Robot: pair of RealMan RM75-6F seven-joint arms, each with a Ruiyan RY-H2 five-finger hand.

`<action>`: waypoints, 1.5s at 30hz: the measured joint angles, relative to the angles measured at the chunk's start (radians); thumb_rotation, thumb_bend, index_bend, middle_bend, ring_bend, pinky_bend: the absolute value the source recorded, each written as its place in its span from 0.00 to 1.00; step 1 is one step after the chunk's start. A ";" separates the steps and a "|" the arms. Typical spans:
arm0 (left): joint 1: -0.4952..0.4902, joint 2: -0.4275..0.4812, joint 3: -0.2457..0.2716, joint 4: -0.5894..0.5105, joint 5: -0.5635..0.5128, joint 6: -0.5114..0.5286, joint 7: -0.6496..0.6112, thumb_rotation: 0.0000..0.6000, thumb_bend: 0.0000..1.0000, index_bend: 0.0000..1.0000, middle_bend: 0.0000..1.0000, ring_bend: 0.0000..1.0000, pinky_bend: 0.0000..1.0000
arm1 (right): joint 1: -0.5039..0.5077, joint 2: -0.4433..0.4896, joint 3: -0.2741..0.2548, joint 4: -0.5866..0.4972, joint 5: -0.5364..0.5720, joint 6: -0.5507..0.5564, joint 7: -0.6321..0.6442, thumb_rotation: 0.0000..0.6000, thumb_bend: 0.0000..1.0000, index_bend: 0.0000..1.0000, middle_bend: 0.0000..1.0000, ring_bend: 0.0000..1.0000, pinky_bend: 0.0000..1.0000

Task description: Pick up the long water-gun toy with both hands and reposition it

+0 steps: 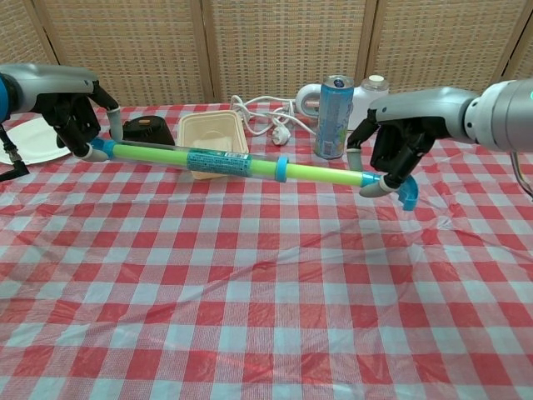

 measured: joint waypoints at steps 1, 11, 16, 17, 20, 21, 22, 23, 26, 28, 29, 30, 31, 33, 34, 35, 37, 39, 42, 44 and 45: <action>-0.002 -0.001 0.000 0.000 -0.003 -0.001 0.001 1.00 0.41 0.58 0.71 0.64 0.54 | 0.003 -0.005 -0.001 0.002 0.002 0.000 -0.002 1.00 0.51 0.83 1.00 0.99 0.51; -0.008 -0.014 0.004 0.014 -0.024 -0.010 0.002 1.00 0.41 0.58 0.71 0.64 0.54 | 0.028 -0.038 -0.001 0.021 0.021 -0.006 -0.020 1.00 0.51 0.83 1.00 0.99 0.51; -0.008 -0.017 0.005 0.017 -0.023 -0.012 -0.002 1.00 0.41 0.58 0.71 0.65 0.54 | 0.038 -0.062 -0.007 0.038 0.031 -0.006 -0.031 1.00 0.51 0.83 1.00 0.99 0.51; -0.009 -0.018 0.005 0.017 -0.022 -0.013 -0.003 1.00 0.41 0.58 0.71 0.65 0.54 | 0.040 -0.065 -0.008 0.040 0.032 -0.006 -0.033 1.00 0.51 0.83 1.00 0.99 0.51; -0.010 -0.022 0.008 0.018 -0.019 -0.012 -0.001 1.00 0.41 0.58 0.71 0.65 0.54 | 0.043 -0.075 -0.012 0.045 0.037 -0.008 -0.036 1.00 0.51 0.83 1.00 0.99 0.51; -0.010 -0.022 0.008 0.018 -0.018 -0.011 -0.001 1.00 0.41 0.58 0.71 0.65 0.54 | 0.045 -0.077 -0.013 0.047 0.038 -0.008 -0.037 1.00 0.51 0.83 1.00 0.99 0.51; -0.010 -0.023 0.008 0.018 -0.017 -0.011 -0.001 1.00 0.41 0.58 0.71 0.65 0.54 | 0.046 -0.078 -0.013 0.048 0.038 -0.008 -0.038 1.00 0.51 0.83 1.00 0.99 0.51; -0.009 -0.024 0.008 0.016 -0.015 -0.009 -0.002 1.00 0.41 0.58 0.71 0.65 0.54 | 0.046 -0.080 -0.013 0.050 0.039 -0.007 -0.039 1.00 0.51 0.83 1.00 0.99 0.51; -0.007 -0.027 0.009 0.013 -0.010 -0.003 -0.005 1.00 0.41 0.58 0.71 0.65 0.54 | 0.049 -0.083 -0.014 0.053 0.043 -0.007 -0.040 1.00 0.51 0.83 1.00 0.99 0.51; -0.006 -0.029 0.012 0.013 -0.009 -0.002 -0.006 1.00 0.41 0.58 0.71 0.65 0.54 | 0.051 -0.086 -0.015 0.056 0.046 -0.007 -0.042 1.00 0.51 0.83 1.00 0.99 0.51; -0.005 -0.030 0.013 0.013 -0.009 -0.001 -0.005 1.00 0.41 0.58 0.71 0.65 0.54 | 0.052 -0.088 -0.015 0.059 0.047 -0.007 -0.043 1.00 0.51 0.83 1.00 0.99 0.51; -0.004 -0.030 0.014 0.012 -0.008 0.000 -0.006 1.00 0.41 0.57 0.71 0.65 0.54 | 0.052 -0.088 -0.015 0.060 0.048 -0.007 -0.043 1.00 0.51 0.83 1.00 0.99 0.51; -0.004 -0.031 0.015 0.011 -0.007 0.001 -0.006 1.00 0.41 0.57 0.71 0.65 0.54 | 0.052 -0.089 -0.016 0.062 0.049 -0.005 -0.043 1.00 0.51 0.83 1.00 0.99 0.51; -0.002 -0.031 0.017 0.010 -0.004 0.003 -0.006 1.00 0.40 0.54 0.65 0.63 0.54 | 0.051 -0.090 -0.016 0.066 0.050 -0.003 -0.043 1.00 0.50 0.83 1.00 0.99 0.51; -0.001 -0.031 0.018 0.009 -0.001 0.005 -0.006 1.00 0.40 0.52 0.62 0.61 0.53 | 0.051 -0.090 -0.017 0.069 0.050 0.000 -0.044 1.00 0.48 0.82 1.00 0.98 0.51; 0.000 -0.031 0.019 0.008 0.002 0.006 -0.007 1.00 0.40 0.48 0.57 0.57 0.50 | 0.050 -0.090 -0.017 0.070 0.049 0.004 -0.045 1.00 0.46 0.81 1.00 0.96 0.48; 0.003 -0.030 0.023 0.002 0.009 0.007 -0.007 1.00 0.37 0.39 0.44 0.47 0.44 | 0.047 -0.092 -0.017 0.075 0.041 0.018 -0.047 1.00 0.40 0.75 1.00 0.91 0.40; 0.005 -0.025 0.027 -0.009 0.013 0.006 -0.006 1.00 0.32 0.29 0.29 0.34 0.34 | 0.041 -0.094 -0.019 0.082 0.027 0.037 -0.052 1.00 0.33 0.65 0.98 0.85 0.27; 0.009 -0.013 0.036 -0.032 0.019 -0.004 -0.006 1.00 0.26 0.21 0.17 0.25 0.26 | 0.033 -0.095 -0.031 0.095 0.015 0.059 -0.075 1.00 0.28 0.53 0.82 0.70 0.14; 0.013 -0.003 0.042 -0.050 0.023 -0.015 -0.008 1.00 0.26 0.19 0.15 0.22 0.25 | 0.029 -0.093 -0.042 0.100 0.020 0.069 -0.098 1.00 0.27 0.49 0.68 0.60 0.08; 0.014 0.001 0.044 -0.058 0.025 -0.020 -0.011 1.00 0.26 0.19 0.14 0.21 0.24 | 0.027 -0.091 -0.047 0.100 0.025 0.071 -0.107 1.00 0.27 0.48 0.65 0.57 0.07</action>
